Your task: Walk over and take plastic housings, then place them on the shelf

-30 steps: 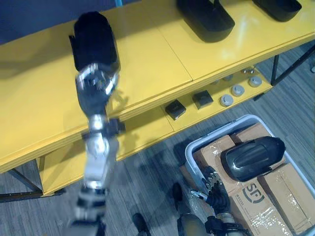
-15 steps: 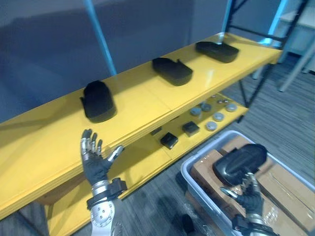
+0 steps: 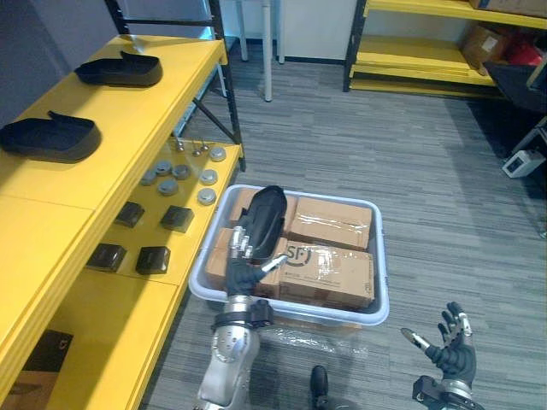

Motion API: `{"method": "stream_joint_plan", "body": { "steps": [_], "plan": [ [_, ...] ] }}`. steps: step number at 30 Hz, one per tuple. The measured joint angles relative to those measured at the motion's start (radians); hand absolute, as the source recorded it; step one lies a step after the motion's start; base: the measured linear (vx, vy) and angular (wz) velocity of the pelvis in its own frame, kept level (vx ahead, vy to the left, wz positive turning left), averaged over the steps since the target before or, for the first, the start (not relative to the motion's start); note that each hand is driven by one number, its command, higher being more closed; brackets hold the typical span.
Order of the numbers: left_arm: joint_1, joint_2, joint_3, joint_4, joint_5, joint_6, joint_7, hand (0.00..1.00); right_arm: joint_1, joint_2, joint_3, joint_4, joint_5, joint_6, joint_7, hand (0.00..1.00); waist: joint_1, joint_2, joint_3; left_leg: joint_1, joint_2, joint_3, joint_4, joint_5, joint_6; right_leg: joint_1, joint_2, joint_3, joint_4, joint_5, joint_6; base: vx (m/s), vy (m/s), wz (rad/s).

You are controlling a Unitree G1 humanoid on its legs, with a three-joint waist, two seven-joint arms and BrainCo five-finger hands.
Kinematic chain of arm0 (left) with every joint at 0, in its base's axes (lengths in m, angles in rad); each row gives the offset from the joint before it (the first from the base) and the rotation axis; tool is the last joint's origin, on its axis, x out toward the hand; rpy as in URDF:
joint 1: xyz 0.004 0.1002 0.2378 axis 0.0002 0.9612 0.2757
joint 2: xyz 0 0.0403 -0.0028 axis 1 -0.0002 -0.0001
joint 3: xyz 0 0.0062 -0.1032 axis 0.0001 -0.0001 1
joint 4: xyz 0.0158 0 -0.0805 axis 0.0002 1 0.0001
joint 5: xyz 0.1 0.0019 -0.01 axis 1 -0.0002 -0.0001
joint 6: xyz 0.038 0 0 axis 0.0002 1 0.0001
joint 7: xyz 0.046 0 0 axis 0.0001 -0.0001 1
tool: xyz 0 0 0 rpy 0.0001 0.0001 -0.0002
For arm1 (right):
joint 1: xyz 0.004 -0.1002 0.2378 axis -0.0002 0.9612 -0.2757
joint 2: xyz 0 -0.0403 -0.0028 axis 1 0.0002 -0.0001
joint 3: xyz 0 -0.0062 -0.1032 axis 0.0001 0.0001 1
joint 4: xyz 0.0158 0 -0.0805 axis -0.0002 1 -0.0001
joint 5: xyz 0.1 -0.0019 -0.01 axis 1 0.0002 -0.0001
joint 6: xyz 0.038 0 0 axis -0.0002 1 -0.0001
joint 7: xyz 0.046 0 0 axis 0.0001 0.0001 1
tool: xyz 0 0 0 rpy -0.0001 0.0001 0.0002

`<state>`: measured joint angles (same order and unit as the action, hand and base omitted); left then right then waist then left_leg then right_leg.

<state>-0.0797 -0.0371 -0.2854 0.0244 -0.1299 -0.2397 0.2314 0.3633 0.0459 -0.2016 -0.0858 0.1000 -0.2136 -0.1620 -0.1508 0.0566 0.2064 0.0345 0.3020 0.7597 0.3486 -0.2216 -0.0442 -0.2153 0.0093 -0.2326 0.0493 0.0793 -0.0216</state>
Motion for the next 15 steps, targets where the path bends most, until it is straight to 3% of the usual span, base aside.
{"method": "stream_joint_plan", "body": {
  "steps": [1, 2, 3, 5, 7, 10, 12, 13, 14, 15],
  "plan": [
    [0.011, 0.0, 0.003, 0.032, -0.001, 0.01, -0.001, 0.0, -0.017, -0.004, 0.014, 0.031, -0.012, 0.002, 0.0, 0.0, 0.008, 0.0, 0.003, -0.031, 0.058, -0.063, 0.153, 0.013, 0.023, 0.039, 0.012, 0.002, -0.007, -0.011, -0.016, 0.15, -0.36, -0.06],
    [0.021, 0.005, 0.005, 0.053, -0.001, 0.018, -0.001, 0.0, -0.028, -0.015, 0.034, 0.052, -0.012, 0.005, -0.004, 0.0, 0.024, 0.0, 0.009, -0.094, 0.101, -0.172, 0.323, 0.038, 0.074, 0.078, 0.019, 0.006, -0.009, -0.019, -0.025, 0.12, -0.282, -0.09],
    [0.027, 0.005, 0.004, 0.06, -0.001, 0.019, 0.001, 0.0, -0.037, -0.026, 0.048, 0.068, -0.012, 0.006, -0.006, 0.0, 0.031, -0.001, 0.012, -0.128, 0.1, -0.246, 0.386, 0.035, 0.068, 0.093, 0.02, 0.008, -0.012, -0.024, -0.026, 0.12, -0.273, -0.11],
    [0.068, 0.006, 0.008, 0.063, 0.021, 0.021, 0.003, 0.0, -0.09, -0.064, 0.079, 0.129, -0.014, 0.012, -0.007, 0.0, 0.066, 0.002, 0.012, -0.226, 0.052, -0.454, 0.458, -0.006, 0.005, 0.134, 0.019, 0.027, -0.04, -0.026, -0.028, 0.07, -0.1, -0.19],
    [0.102, 0.008, 0.024, 0.062, 0.053, 0.025, 0.004, 0.0, -0.14, -0.08, 0.086, 0.193, -0.015, 0.022, -0.016, 0.0, 0.075, 0.001, 0.012, -0.239, 0.018, -0.52, 0.324, -0.023, -0.024, 0.155, 0.01, 0.024, -0.056, -0.025, -0.027, 0.08, 0.009, 0.01],
    [0.121, 0.011, 0.045, 0.061, 0.104, 0.031, 0.008, 0.0, -0.226, -0.1, 0.084, 0.292, -0.037, 0.041, -0.036, 0.0, 0.084, 0.007, 0.009, -0.24, -0.025, -0.567, 0.045, -0.01, -0.032, 0.164, -0.012, 0.0, -0.063, -0.02, -0.021, 0.1, 0.09, 0.23],
    [0.128, 0.011, 0.061, 0.04, 0.161, 0.032, 0.016, 0.0, -0.272, -0.12, 0.086, 0.329, -0.05, 0.046, -0.053, 0.0, 0.104, 0.037, -0.005, -0.211, -0.036, -0.572, -0.088, 0.066, -0.042, 0.172, -0.012, -0.009, -0.063, -0.025, 0.002, 0.14, 0.194, 0.1],
    [0.132, 0.018, 0.071, 0.03, 0.189, 0.032, 0.018, 0.0, -0.291, -0.12, 0.085, 0.344, -0.066, 0.049, -0.058, 0.0, 0.11, 0.042, -0.007, -0.191, -0.043, -0.576, -0.112, 0.133, -0.063, 0.185, -0.018, -0.009, -0.068, -0.026, 0.016, 0.19, 0.263, 0.11],
    [0.136, 0.033, 0.083, 0.021, 0.227, 0.032, 0.018, 0.0, -0.305, -0.118, 0.085, 0.353, -0.084, 0.054, -0.065, 0.0, 0.113, 0.039, -0.008, -0.173, -0.065, -0.578, -0.132, 0.176, -0.08, 0.212, -0.038, -0.02, -0.074, -0.031, 0.038, 0.22, 0.326, 0.31],
    [0.15, 0.062, 0.091, 0.006, 0.266, 0.031, 0.019, 0.0, -0.324, -0.111, 0.085, 0.374, -0.1, 0.055, -0.074, 0.0, 0.119, 0.024, -0.016, -0.153, -0.104, -0.58, -0.16, 0.181, -0.072, 0.223, -0.074, -0.028, -0.073, -0.036, 0.058, 0.18, 0.268, 0.39]
  ]
}}
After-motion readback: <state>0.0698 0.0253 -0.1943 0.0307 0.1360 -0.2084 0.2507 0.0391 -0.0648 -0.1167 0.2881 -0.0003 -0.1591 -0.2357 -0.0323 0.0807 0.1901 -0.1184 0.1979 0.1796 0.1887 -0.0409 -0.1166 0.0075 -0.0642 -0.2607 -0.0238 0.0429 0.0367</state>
